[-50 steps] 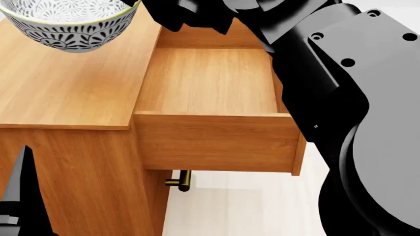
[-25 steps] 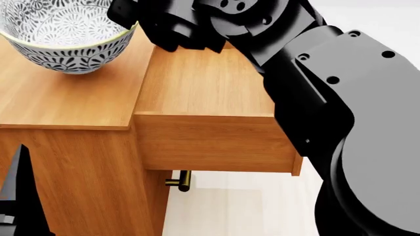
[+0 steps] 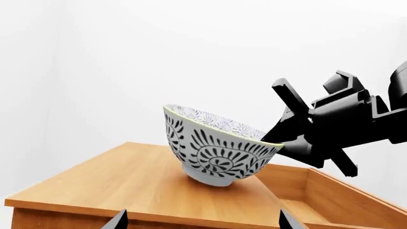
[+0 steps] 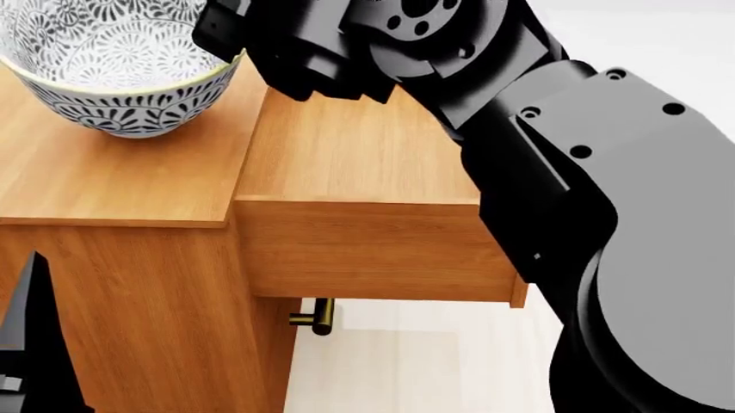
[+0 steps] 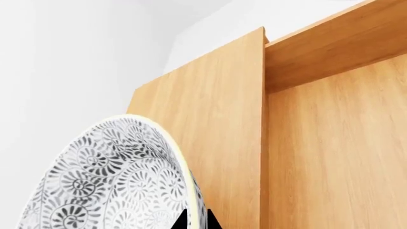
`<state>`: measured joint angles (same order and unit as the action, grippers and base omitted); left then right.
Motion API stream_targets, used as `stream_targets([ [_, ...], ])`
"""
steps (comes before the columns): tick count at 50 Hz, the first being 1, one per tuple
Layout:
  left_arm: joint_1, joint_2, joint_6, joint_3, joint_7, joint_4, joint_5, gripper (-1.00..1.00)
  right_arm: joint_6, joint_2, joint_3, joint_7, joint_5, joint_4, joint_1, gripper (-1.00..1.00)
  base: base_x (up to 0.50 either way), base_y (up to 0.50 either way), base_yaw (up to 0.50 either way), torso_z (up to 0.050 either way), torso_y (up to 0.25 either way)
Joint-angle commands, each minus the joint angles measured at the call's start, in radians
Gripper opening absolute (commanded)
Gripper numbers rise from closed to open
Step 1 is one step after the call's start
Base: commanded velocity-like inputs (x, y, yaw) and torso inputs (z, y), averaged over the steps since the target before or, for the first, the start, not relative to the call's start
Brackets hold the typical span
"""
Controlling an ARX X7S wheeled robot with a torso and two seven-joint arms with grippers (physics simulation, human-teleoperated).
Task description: Put the bowl on top of the cabinet.
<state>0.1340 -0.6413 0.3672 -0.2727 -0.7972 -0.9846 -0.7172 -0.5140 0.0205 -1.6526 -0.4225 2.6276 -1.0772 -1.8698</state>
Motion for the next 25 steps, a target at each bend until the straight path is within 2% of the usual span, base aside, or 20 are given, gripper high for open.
stream_targets([
  [1,-0.001,0.012,-0.031,0.014,0.032,0.008,0.004,1.0,0.003,-0.02,0.028,0.036,-0.042,0.004,0.007,-1.0,0.0,0.0,0.0,0.0,0.0],
  [4,-0.002,0.009,-0.033,0.016,0.029,0.008,0.001,1.0,0.0,-0.02,0.029,0.041,-0.043,0.005,0.007,-1.0,0.0,0.0,0.0,0.0,0.0],
  [5,-0.001,0.009,-0.032,0.015,0.028,0.007,0.001,1.0,-0.001,-0.02,0.028,0.041,-0.043,0.006,0.006,1.0,0.0,0.0,0.0,0.0,0.0],
  [25,0.006,-0.002,-0.035,0.011,0.014,0.0,-0.009,1.0,-0.029,-0.02,0.028,0.07,-0.015,-0.013,-0.039,1.0,0.0,0.0,0.0,0.0,0.0],
])
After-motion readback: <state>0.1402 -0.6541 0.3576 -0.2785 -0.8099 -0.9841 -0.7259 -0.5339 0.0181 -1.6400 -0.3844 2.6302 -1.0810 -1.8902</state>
